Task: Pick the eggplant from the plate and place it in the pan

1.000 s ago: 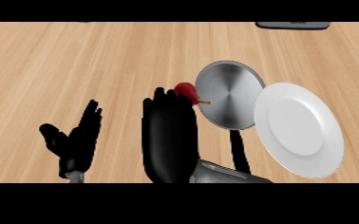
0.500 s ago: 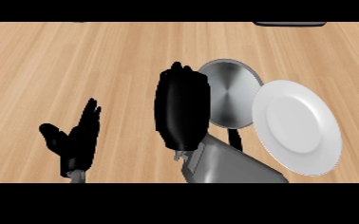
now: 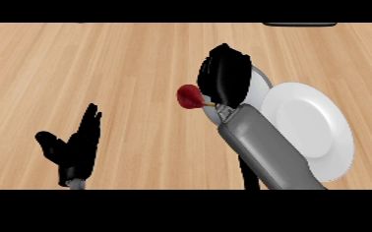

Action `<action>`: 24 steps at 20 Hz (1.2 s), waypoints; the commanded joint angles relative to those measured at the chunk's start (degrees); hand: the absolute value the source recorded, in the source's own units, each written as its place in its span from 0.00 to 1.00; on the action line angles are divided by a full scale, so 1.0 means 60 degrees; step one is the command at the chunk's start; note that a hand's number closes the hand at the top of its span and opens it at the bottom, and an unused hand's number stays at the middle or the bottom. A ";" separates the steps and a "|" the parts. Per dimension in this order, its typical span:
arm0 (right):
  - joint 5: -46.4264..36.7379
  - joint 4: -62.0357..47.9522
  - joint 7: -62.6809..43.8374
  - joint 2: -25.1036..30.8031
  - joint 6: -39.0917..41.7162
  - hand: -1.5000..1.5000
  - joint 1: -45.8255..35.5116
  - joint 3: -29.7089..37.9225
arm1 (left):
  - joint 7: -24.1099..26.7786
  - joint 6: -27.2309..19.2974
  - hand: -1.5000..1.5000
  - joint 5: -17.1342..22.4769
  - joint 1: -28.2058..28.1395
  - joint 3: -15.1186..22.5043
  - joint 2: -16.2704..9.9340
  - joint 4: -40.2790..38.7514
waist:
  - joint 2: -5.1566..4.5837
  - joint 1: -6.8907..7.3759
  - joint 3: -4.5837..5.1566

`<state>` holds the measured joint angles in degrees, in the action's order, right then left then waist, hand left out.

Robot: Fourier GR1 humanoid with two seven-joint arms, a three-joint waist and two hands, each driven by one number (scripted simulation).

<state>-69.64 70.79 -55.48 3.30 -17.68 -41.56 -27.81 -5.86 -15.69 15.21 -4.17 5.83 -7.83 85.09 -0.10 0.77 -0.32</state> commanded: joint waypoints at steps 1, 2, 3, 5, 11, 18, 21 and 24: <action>0.0633 -0.1790 0.1157 0.0203 -0.1850 1.00 0.0005 0.1215 | -0.0092 0.0071 0.50 -0.0038 -0.0114 0.0141 0.0134 -0.0253 | -0.0075 0.0077 0.0047; 0.1299 -0.1581 0.2036 0.0719 -0.1593 1.00 -0.0074 0.1600 | 0.0108 0.0202 0.50 0.0080 0.0001 -0.0067 0.0101 -0.0382 | -0.0050 0.0011 0.0049; 0.1237 -0.2442 0.2209 0.0620 -0.2537 1.00 0.0071 0.1791 | -0.0027 0.0048 0.50 0.0037 0.0074 -0.0090 0.0103 -0.0321 | -0.0101 0.0103 0.0044; 0.1615 -0.3714 0.2904 0.0757 -0.2490 1.00 -0.0841 0.2382 | 0.0029 0.0071 0.50 -0.0058 -0.0256 0.0237 0.0318 -0.0104 | -0.0110 0.0205 0.0044; 0.2632 -0.5857 0.3787 0.0832 -0.1234 0.00 -0.1069 0.3121 | -0.0165 0.0116 0.50 -0.0113 0.0155 0.0135 0.0197 -0.0312 | -0.0155 0.0258 0.0039; 0.3582 -0.7306 0.6725 0.0786 -0.3591 0.00 -0.1451 0.4403 | -0.0138 0.0208 0.50 -0.0108 0.0354 0.0062 0.0262 -0.0411 | -0.0222 0.0379 0.0022; 0.5023 -0.6114 0.7767 0.0172 -0.3492 0.00 -0.1542 0.5181 | -0.0166 0.0208 0.50 -0.0030 0.0452 -0.0088 0.0249 -0.0604 | -0.0165 0.0194 0.0015; 0.6274 -0.5659 0.8854 -0.0300 -0.3363 0.00 -0.1409 0.5882 | -0.0300 0.0206 0.50 -0.0061 0.0515 -0.0153 0.0111 -0.0488 | -0.0122 0.0148 0.0017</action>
<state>-40.18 33.92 -9.85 4.72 -37.34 -50.34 2.62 -6.45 -14.73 14.46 -1.75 5.44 -6.85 83.75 -0.77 2.01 -0.53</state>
